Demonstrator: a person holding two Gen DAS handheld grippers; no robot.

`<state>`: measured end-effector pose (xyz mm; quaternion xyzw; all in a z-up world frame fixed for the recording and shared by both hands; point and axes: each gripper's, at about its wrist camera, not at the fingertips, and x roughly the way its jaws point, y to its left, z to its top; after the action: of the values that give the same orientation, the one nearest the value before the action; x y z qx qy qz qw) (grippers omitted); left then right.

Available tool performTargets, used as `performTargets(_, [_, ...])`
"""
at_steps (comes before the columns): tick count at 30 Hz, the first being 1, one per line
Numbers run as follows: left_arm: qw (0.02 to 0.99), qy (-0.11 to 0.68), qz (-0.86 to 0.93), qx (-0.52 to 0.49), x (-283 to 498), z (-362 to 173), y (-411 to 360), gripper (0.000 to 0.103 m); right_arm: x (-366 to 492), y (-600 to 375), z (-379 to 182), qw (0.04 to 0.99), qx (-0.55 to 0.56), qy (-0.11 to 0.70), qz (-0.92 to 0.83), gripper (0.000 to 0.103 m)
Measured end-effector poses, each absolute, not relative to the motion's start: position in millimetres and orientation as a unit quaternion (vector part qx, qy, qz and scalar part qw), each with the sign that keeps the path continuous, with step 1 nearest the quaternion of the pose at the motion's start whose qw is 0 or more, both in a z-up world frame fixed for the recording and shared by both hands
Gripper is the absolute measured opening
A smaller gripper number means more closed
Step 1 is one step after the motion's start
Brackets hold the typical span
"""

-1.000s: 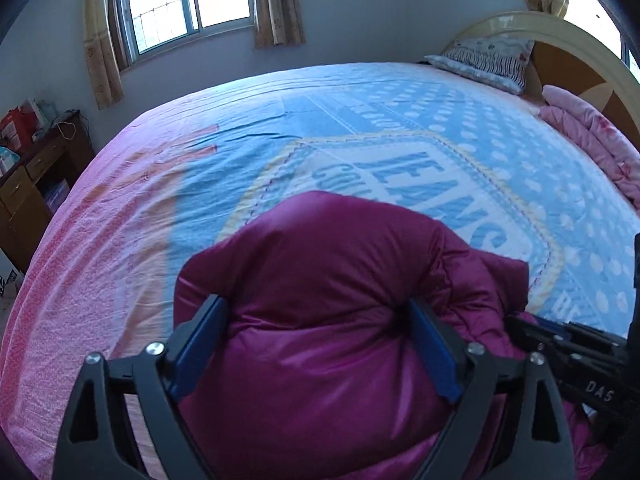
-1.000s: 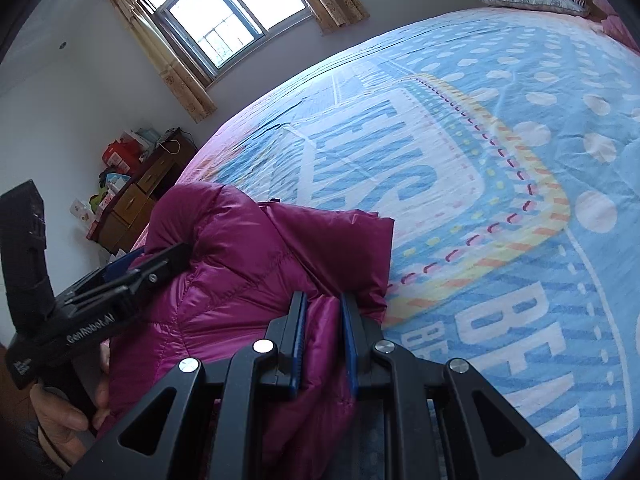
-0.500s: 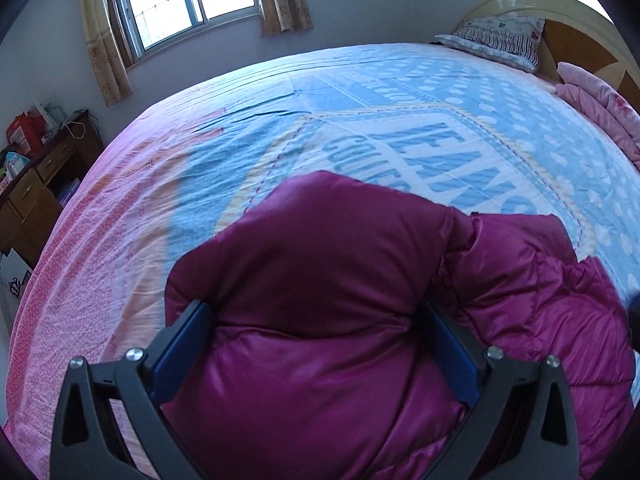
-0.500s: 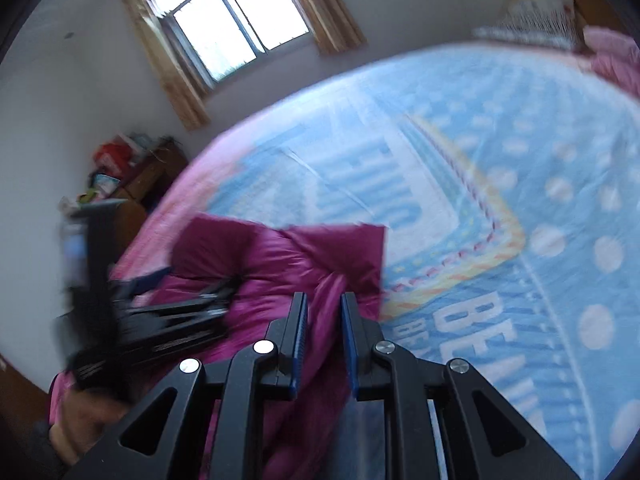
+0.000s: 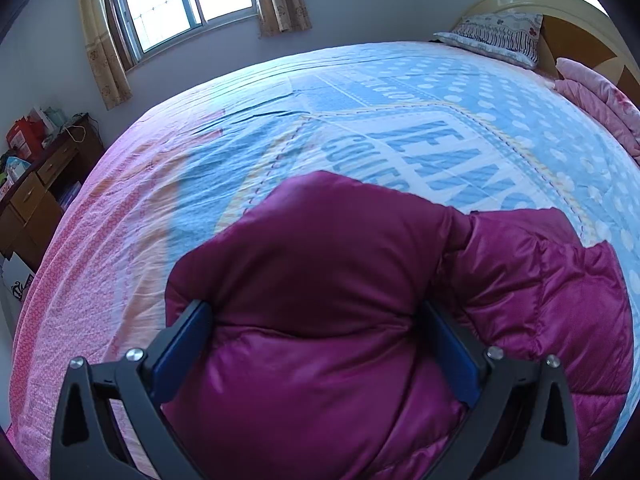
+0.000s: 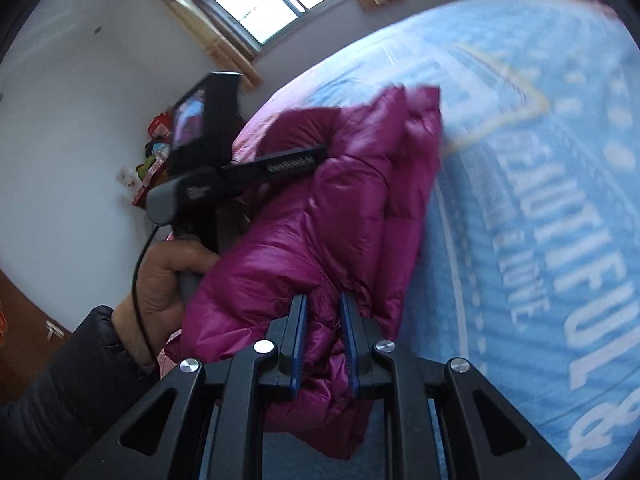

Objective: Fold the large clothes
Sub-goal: 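Fold the jacket over with the left tool while the right tool holds the bundle, then grip the folded magenta jacket bundle with both tools and lift it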

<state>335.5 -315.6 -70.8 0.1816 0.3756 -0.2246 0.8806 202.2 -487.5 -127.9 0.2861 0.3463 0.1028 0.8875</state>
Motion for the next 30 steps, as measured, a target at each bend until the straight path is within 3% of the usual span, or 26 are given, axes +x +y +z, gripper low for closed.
performTargets(9, [0.886, 0.358, -0.209, 0.206, 329.5, -71.4, -320.6, 0.103, 197.3, -423.0, -113.4, 0.930, 0.067, 0.361, 0.008, 0.017])
performTargets(12, [0.885, 0.364, -0.214, 0.195, 332.5, -70.4, -316.5, 0.103, 196.8, -433.8, -110.0, 0.927, 0.102, 0.359, 0.027, 0.017])
performTargets(16, [0.885, 0.367, -0.214, 0.188, 333.7, -69.4, -313.9, 0.103, 197.6, -482.9, -97.4, 0.903, 0.240, 0.348, 0.078, 0.021])
performTargets(17, [0.885, 0.368, -0.215, 0.187, 333.7, -69.2, -314.0, 0.103, 198.6, -493.2, -91.7, 0.901, 0.258, 0.339, 0.078, 0.031])
performTargets(18, [0.885, 0.368, -0.215, 0.186, 333.9, -69.1, -313.8, 0.103, 201.6, -505.4, -84.9, 0.901, 0.274, 0.328, 0.073, 0.058])
performTargets(20, [0.886, 0.368, -0.215, 0.184, 333.7, -68.8, -313.2, 0.103, 211.4, -526.8, -75.2, 0.905, 0.291, 0.302, 0.064, 0.088])
performTargets(27, [0.889, 0.367, -0.215, 0.172, 334.0, -66.1, -308.7, 0.103, 283.3, -551.1, -102.4, 0.871, 0.355, 0.325, 0.093, 0.088])
performTargets(30, [0.886, 0.378, -0.227, 0.144, 338.1, -63.3, -300.1, 0.103, 290.2, -532.8, -125.1, 0.885, 0.323, 0.322, 0.097, 0.088])
